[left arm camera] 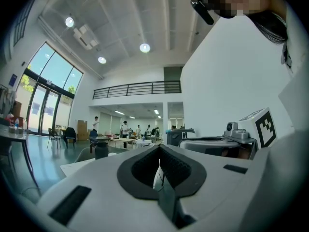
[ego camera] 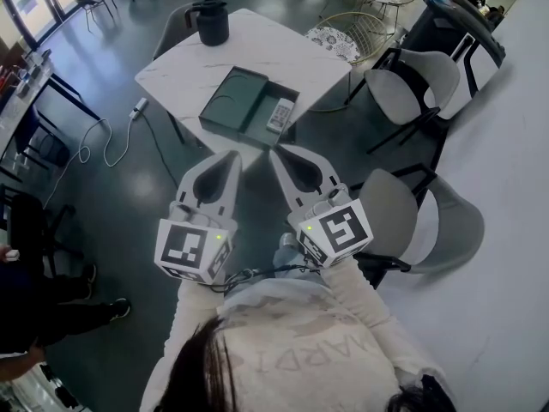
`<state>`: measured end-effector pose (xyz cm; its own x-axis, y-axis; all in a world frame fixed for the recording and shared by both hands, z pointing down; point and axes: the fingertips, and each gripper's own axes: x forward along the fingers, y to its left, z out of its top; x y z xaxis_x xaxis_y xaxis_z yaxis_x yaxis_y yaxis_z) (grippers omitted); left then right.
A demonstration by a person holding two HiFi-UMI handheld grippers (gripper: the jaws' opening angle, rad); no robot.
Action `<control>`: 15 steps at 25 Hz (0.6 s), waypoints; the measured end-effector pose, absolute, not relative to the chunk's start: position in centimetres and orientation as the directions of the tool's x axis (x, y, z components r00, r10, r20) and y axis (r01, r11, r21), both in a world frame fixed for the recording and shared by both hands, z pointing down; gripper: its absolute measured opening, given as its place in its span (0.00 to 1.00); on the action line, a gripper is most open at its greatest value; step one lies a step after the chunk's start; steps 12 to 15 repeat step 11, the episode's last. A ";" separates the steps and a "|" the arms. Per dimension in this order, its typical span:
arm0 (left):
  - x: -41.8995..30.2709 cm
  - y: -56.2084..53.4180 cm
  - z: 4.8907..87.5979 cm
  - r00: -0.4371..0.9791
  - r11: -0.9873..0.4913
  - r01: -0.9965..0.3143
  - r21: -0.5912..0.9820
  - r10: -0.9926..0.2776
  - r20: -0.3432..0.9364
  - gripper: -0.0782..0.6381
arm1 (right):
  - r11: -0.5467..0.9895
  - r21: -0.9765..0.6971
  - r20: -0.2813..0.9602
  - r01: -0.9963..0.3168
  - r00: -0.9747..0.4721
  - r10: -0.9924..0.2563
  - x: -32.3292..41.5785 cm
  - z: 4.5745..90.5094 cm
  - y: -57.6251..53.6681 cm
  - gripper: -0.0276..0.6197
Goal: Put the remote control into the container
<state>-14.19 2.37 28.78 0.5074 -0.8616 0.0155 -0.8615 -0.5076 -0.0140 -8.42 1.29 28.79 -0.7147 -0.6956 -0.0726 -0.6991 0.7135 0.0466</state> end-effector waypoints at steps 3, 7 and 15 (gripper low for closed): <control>-14.1 2.4 28.6 0.509 -0.510 -0.860 -0.022 -0.860 0.016 0.13 | 0.713 0.047 -0.073 -0.700 -0.714 -0.696 -8.4 28.7 1.3 0.07; -14.0 2.4 28.6 0.516 -0.516 -0.856 -0.017 -0.856 0.018 0.13 | 0.713 0.046 -0.070 -0.700 -0.714 -0.696 -8.5 28.7 1.2 0.07; -13.9 2.5 28.7 0.521 -0.521 -0.853 -0.014 -0.853 0.016 0.13 | 0.713 0.046 -0.072 -0.700 -0.714 -0.696 -8.5 28.7 1.2 0.07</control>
